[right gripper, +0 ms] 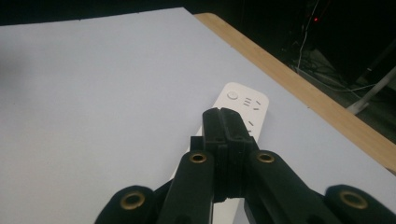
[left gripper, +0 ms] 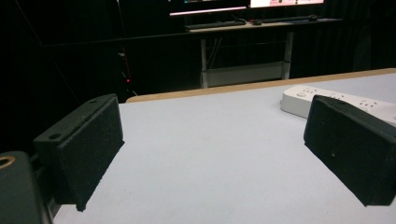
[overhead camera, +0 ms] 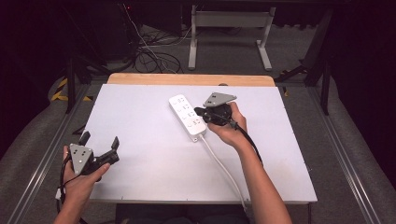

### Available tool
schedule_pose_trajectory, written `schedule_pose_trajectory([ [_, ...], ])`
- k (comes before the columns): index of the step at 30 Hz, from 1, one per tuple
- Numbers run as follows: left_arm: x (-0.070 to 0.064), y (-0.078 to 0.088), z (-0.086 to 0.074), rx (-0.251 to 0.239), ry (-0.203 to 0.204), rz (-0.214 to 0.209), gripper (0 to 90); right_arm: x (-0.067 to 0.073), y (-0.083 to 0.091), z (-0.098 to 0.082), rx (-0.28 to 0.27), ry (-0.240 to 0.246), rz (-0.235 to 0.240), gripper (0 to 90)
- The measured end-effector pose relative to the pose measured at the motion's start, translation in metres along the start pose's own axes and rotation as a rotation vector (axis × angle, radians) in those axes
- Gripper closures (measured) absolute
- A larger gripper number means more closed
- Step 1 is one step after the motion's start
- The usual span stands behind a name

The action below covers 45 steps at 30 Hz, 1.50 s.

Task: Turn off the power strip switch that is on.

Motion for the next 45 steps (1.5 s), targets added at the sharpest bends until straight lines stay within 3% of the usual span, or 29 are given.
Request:
schedule_pose_trajectory([
  [7, -0.004, -0.002, 0.001, 0.001, -0.003, -0.014, 5.3, 0.006, -0.027, 0.003, 0.083, 0.021, 0.009, 90.0],
  [14, -0.004, -0.003, 0.0, 0.005, -0.001, -0.017, 5.3, 0.009, -0.051, -0.009, 0.171, 0.016, 0.019, 90.0],
  [22, -0.005, -0.002, 0.0, 0.003, -0.006, -0.017, 5.3, 0.009, -0.066, -0.022, 0.23, 0.006, 0.018, 90.0],
  [35, -0.007, -0.004, 0.0, 0.002, -0.01, -0.024, 5.3, 0.012, -0.081, -0.03, 0.248, -0.015, 0.019, 90.0],
  [43, -0.007, -0.004, 0.001, 0.001, -0.009, -0.023, 5.3, 0.01, -0.083, -0.033, 0.232, -0.03, -0.021, 90.0],
  [45, -0.007, -0.004, 0.0, 0.004, -0.007, -0.023, 5.3, 0.013, -0.082, -0.033, 0.241, -0.011, -0.019, 90.0],
])
Point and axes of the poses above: each handheld gripper's, and its own axes: y roughly backward along the jaws, z roughly out of its top, x roughly to its left, the point moved 5 cm from there along -y, roughly forward along the jaws, and after that the axes turned 6 degrees about x, right-handed, at the moved point
